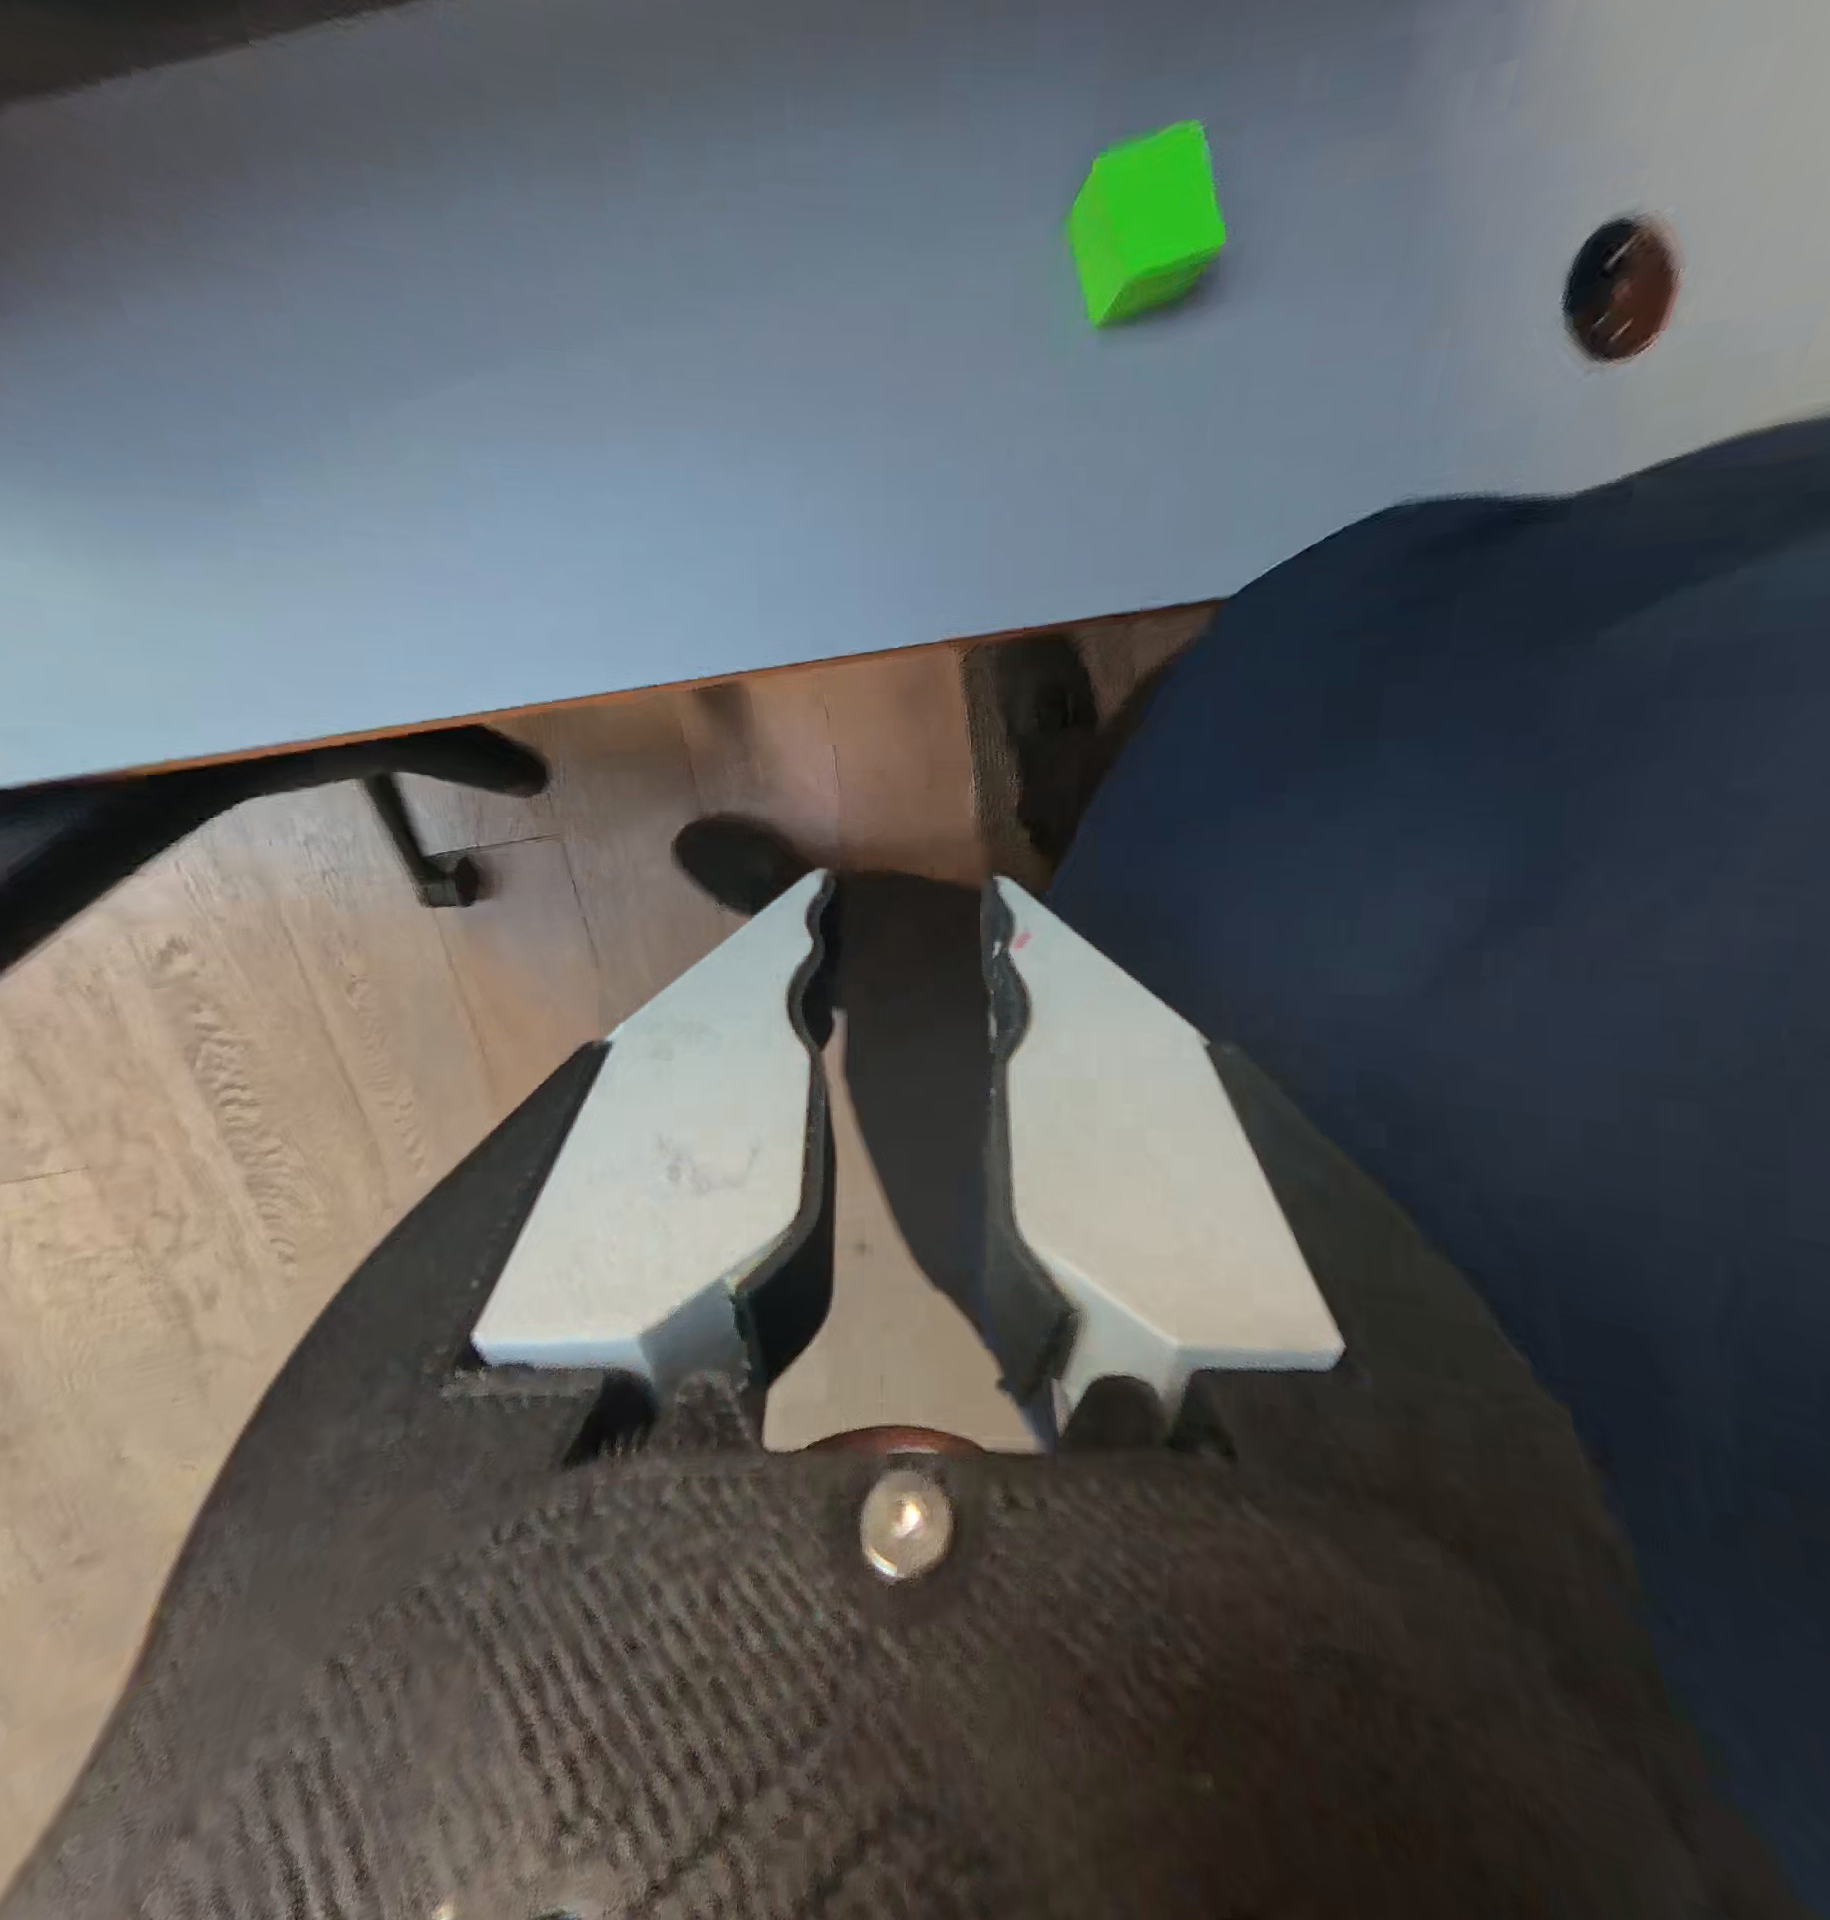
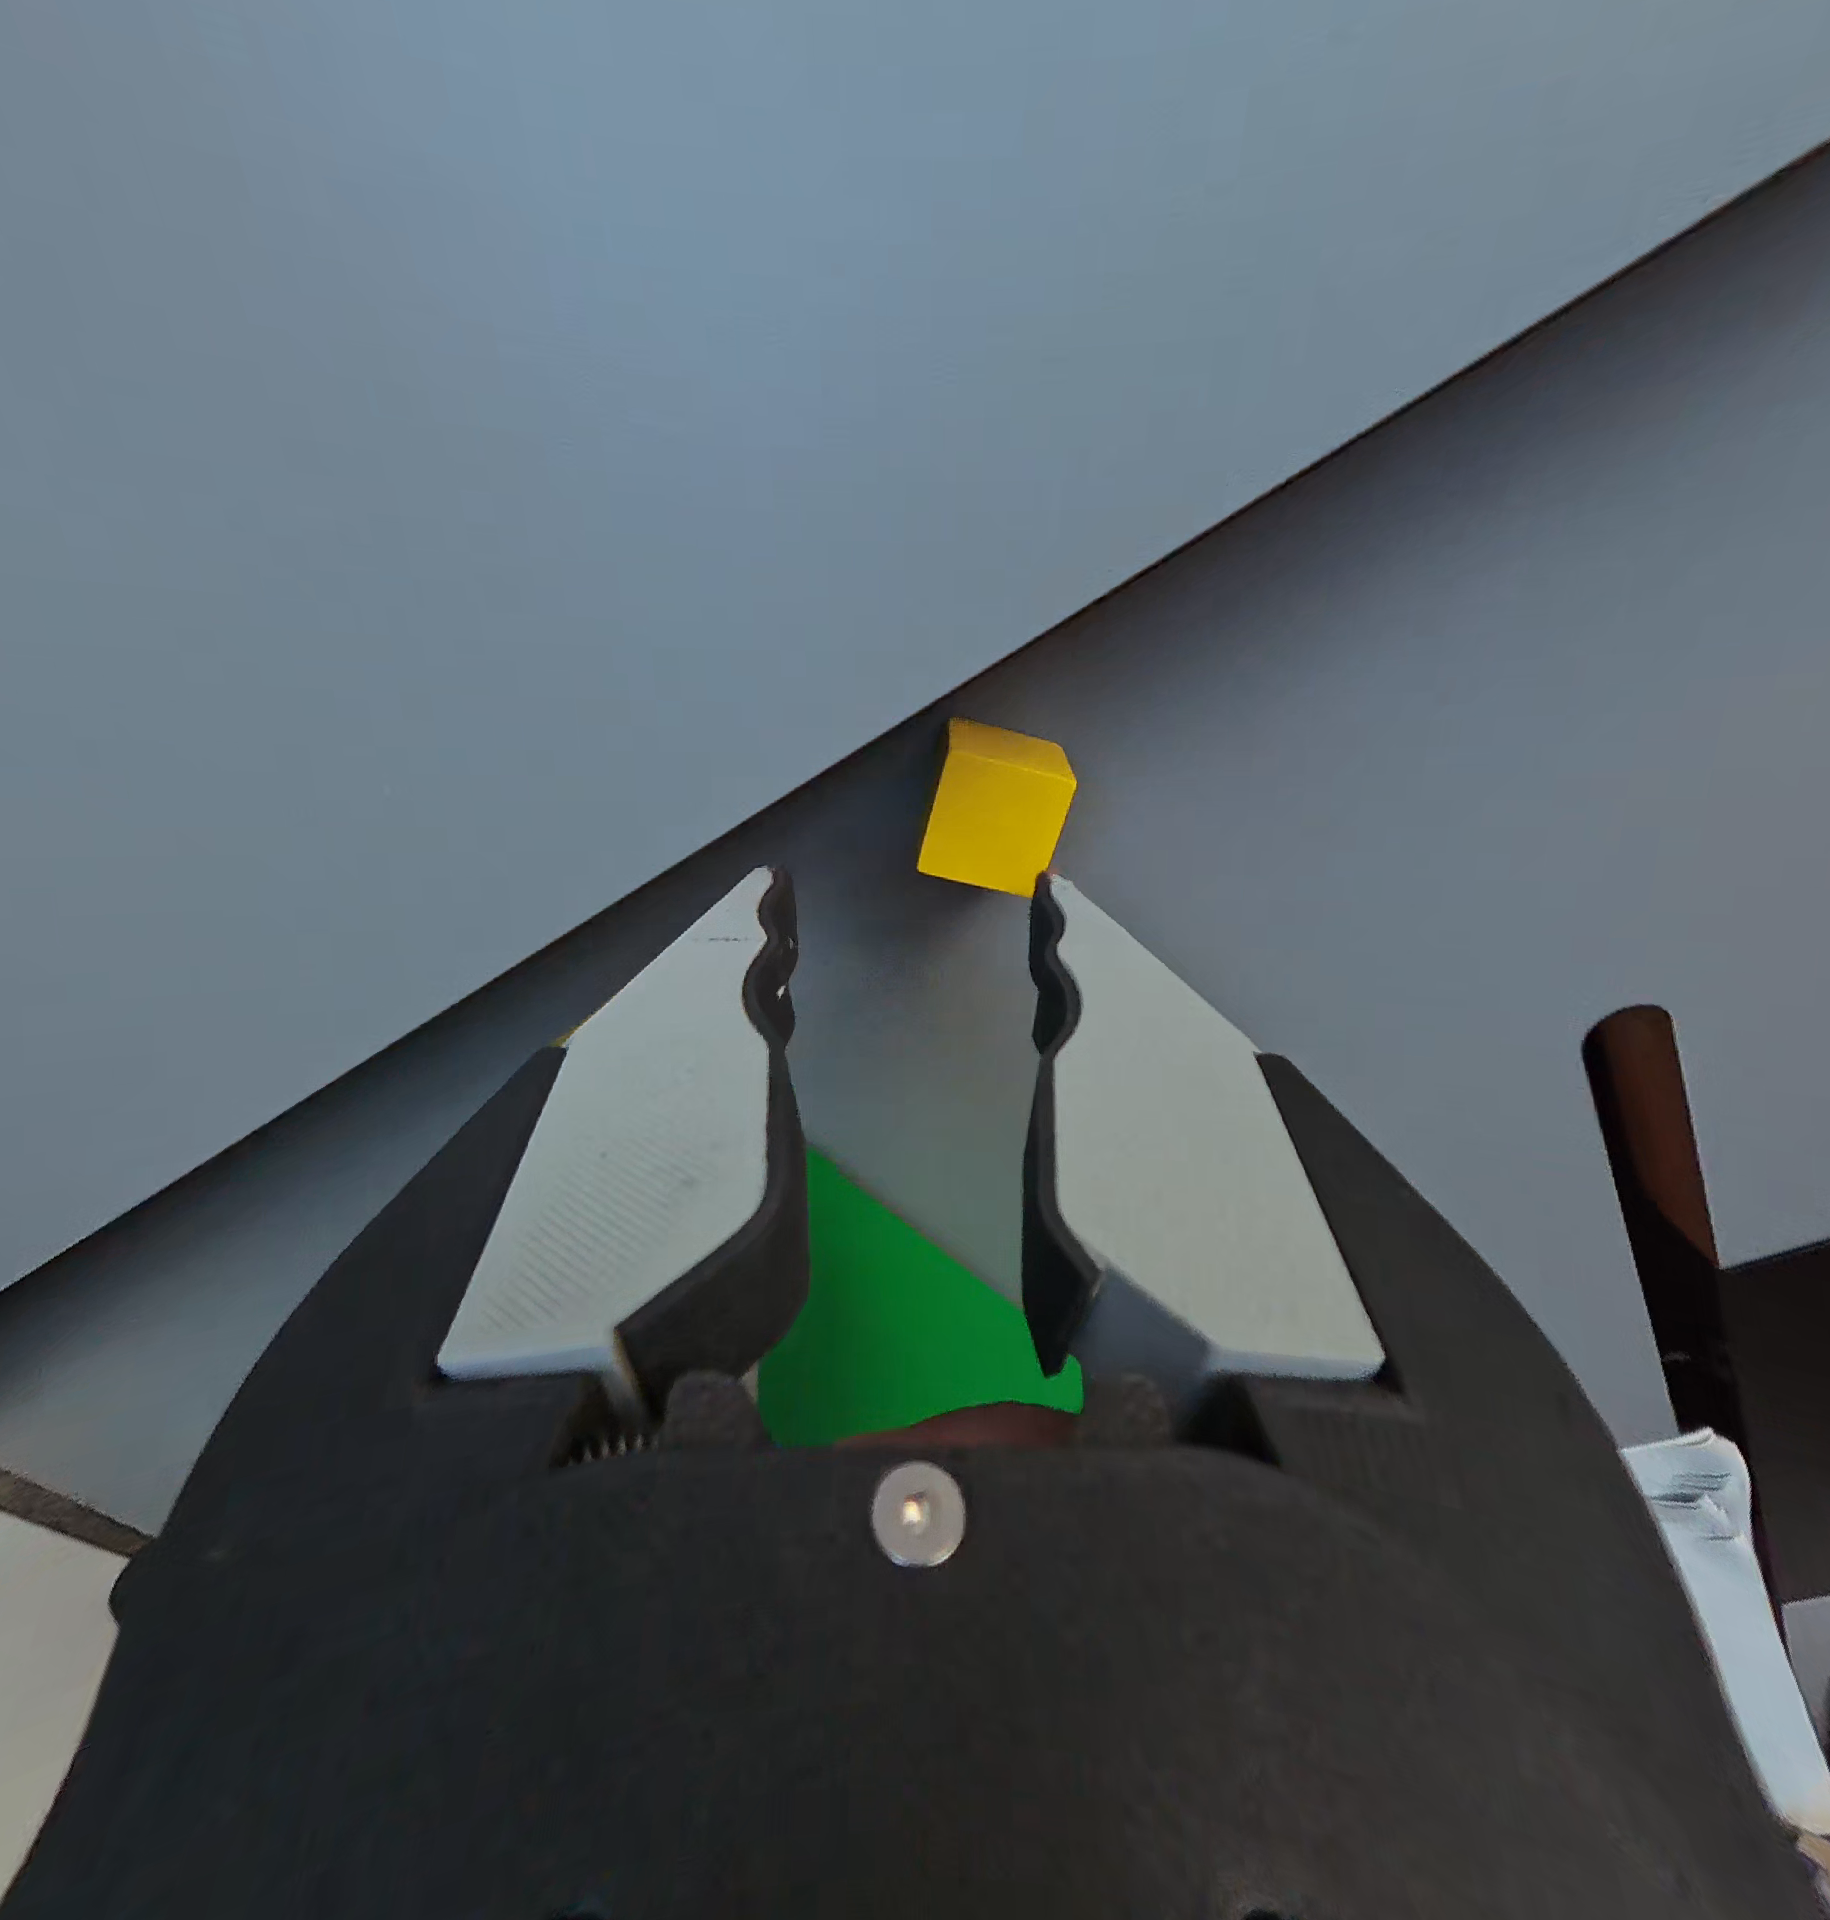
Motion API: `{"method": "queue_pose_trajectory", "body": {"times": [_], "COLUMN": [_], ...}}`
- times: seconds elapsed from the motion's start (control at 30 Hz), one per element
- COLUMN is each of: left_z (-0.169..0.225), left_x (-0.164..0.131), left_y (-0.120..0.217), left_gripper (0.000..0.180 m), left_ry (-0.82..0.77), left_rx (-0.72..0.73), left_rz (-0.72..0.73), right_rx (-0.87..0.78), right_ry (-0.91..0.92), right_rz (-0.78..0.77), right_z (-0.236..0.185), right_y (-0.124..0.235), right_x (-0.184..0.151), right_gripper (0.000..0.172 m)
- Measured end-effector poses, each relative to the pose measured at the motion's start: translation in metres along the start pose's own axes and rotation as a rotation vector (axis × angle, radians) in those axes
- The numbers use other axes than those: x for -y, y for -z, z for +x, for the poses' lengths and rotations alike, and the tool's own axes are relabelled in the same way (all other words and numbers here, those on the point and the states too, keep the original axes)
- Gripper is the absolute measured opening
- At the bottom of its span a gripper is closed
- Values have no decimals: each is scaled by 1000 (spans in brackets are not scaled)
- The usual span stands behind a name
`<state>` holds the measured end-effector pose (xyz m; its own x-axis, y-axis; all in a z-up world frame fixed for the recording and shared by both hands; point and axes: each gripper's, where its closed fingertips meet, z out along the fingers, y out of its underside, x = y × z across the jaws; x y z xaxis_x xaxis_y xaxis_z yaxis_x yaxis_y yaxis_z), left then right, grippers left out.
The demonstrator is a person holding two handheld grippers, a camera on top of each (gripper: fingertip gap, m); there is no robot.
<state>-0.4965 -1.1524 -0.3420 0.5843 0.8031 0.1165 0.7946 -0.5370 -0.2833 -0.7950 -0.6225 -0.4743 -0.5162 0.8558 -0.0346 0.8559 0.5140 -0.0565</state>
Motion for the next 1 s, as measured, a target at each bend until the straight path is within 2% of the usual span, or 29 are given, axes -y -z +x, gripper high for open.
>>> {"method": "queue_pose_trajectory", "body": {"times": [0.07, 0.17, 0.23, 0.33, 0.43, 0.6, 0.77, 0.83, 0.87, 0.9, 1.0], "left_z": [-2, 13, 15, 14, 15, 20, 22, 22, 23, 23, 21], "left_x": [12, 33, 38, 40, 40, 39, 42, 39, 37, 36, 36], "left_y": [1, 1, 0, 0, -2, -8, -6, -7, -7, -7, -8], "left_gripper": [22, 22, 23, 24, 24, 24, 24, 24, 24, 24, 24], "left_ry": [-45, 0, -16, -61, -38, -27, -55, -44, -42, -43, -52], "left_rx": [56, -19, -20, 11, 2, -16, -5, -10, -12, -11, -10], "left_rz": [8, 50, 38, 15, 11, -5, -4, -9, -12, -12, -4], "right_rx": [1, 19, 14, 13, 78, 134, 29, 34, 42, 35, 0], "right_ry": [-11, -26, -29, -64, -138, -128, -72, -81, -81, -76, -93], "right_rz": [22, 61, 51, 127, 162, 160, 112, 86, 66, 48, 50], "right_z": [2, 2, 5, 9, 9, 1, 10, 11, 10, 10, 15], "right_y": [-5, -5, -3, 10, 14, 9, -8, -16, -19, -22, -16], "right_x": [4, 13, 12, 15, 9, 3, 2, 3, 2, 1, 1], "right_gripper": [43, 38, 43, 39, 40, 42, 42, 42, 37, 25, 25]}}
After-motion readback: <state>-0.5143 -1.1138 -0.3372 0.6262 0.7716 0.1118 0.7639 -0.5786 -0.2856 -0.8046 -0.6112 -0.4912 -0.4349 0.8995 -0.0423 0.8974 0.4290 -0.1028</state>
